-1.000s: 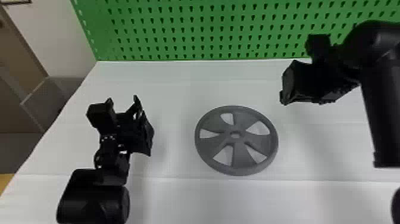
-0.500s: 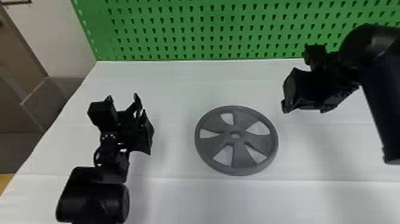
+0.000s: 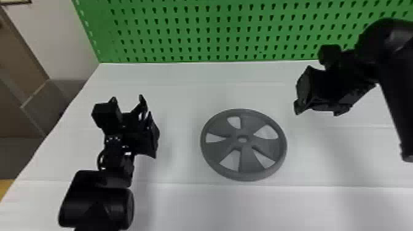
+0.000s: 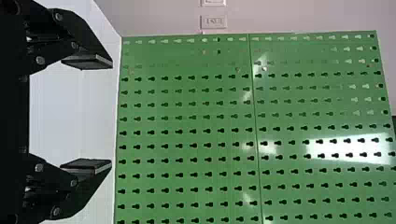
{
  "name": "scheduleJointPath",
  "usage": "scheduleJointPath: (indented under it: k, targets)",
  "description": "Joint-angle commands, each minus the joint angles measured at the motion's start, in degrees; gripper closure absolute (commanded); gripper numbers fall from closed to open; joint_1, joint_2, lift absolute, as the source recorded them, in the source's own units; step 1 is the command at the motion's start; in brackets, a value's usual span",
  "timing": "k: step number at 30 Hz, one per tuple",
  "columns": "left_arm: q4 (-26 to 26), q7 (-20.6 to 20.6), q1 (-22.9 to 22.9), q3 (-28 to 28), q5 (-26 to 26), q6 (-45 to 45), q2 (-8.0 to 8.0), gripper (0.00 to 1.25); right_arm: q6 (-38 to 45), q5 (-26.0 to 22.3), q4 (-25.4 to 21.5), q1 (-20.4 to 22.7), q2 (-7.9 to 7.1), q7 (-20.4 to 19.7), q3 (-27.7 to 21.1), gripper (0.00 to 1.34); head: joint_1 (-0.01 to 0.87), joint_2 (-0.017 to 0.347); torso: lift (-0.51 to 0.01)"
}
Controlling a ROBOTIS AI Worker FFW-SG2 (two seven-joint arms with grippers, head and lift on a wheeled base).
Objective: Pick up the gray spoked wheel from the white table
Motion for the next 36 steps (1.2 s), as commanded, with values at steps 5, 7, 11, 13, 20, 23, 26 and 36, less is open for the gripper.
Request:
scheduleJointPath:
  k: [5,7,11,13,20,23,26,36]
  targets:
    - [0.0,0.0,0.08,0.17,0.07,0.0,0.08,0.49,0.17,-2.05,2.78,-0.01,-0.17,-0.07,-0.6,0.1,0.779,0.118,-0.067]
    - [0.0,0.0,0.08,0.08,0.07,0.0,0.08,0.49,0.17,-1.61,3.92,-0.54,-0.17,-0.07,-0.6,0.1,0.779,0.118,-0.067]
    - [0.0,0.0,-0.01,0.17,0.07,0.0,0.08,0.49,0.17,-0.91,4.01,-0.71,-0.26,-0.07,-0.16,0.1,0.779,0.118,-0.067]
    - [0.0,0.0,0.08,0.17,0.07,0.0,0.08,0.49,0.17,-0.56,4.01,-0.8,-0.17,-0.07,-0.07,0.1,0.779,0.118,-0.067]
    - [0.0,0.09,-0.01,0.08,0.07,0.0,0.08,0.49,0.17,0.14,4.1,-1.15,-0.09,0.01,2.13,0.1,0.779,0.118,-0.067]
    - [0.0,0.09,-0.01,0.17,-0.02,0.0,0.08,0.49,0.17,0.14,4.1,-1.15,-0.17,-0.07,2.3,0.1,0.779,0.118,-0.067]
    - [0.0,0.09,0.08,0.08,-0.11,0.0,0.08,0.49,0.17,0.06,4.36,-1.15,-0.35,-0.07,3.01,0.1,0.779,0.118,-0.067]
    - [0.0,0.09,-0.1,-0.01,-0.55,0.0,0.08,0.49,0.17,-7.06,11.92,-2.73,-1.49,-0.07,6.61,0.1,0.779,0.118,-0.067]
